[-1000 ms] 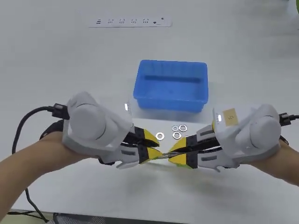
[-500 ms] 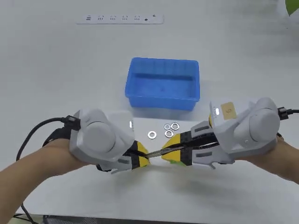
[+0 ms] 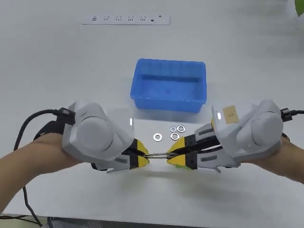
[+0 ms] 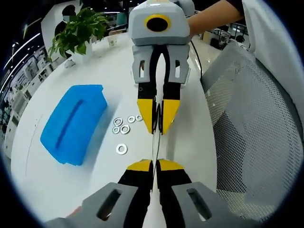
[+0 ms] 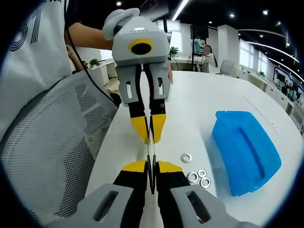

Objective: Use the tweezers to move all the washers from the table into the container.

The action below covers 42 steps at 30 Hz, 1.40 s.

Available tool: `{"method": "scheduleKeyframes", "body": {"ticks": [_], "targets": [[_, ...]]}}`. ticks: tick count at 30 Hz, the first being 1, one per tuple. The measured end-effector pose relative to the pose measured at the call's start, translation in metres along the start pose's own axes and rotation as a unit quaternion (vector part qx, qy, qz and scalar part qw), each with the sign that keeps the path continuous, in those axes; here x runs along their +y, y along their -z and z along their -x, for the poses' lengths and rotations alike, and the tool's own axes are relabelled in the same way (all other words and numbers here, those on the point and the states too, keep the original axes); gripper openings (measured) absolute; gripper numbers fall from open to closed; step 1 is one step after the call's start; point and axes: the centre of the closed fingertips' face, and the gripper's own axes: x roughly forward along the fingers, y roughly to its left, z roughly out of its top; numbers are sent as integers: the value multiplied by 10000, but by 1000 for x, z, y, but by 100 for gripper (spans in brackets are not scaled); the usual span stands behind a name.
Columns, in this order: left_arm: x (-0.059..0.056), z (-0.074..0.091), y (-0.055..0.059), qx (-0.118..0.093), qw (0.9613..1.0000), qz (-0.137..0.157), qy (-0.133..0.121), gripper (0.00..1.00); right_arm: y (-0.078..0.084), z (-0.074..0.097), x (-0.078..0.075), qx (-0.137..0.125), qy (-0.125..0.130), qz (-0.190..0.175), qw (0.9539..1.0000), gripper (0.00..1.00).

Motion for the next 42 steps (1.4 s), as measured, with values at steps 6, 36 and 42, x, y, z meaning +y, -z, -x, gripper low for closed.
{"method": "scheduleKeyframes", "body": {"ticks": [6, 36, 42], "targets": [[-1, 5, -8, 67, 9997, -221, -31, 7, 3, 0, 1, 60, 11, 38, 10000, 7], [0, 11, -34, -236, 9993, -234, -187, 7, 5, -9, 1, -97, 47, 41, 9999, 7], [4, 14, -37, -577, 9979, 78, -282, 9, 3, -7, -2, -270, 103, -62, 9996, 6]]}}
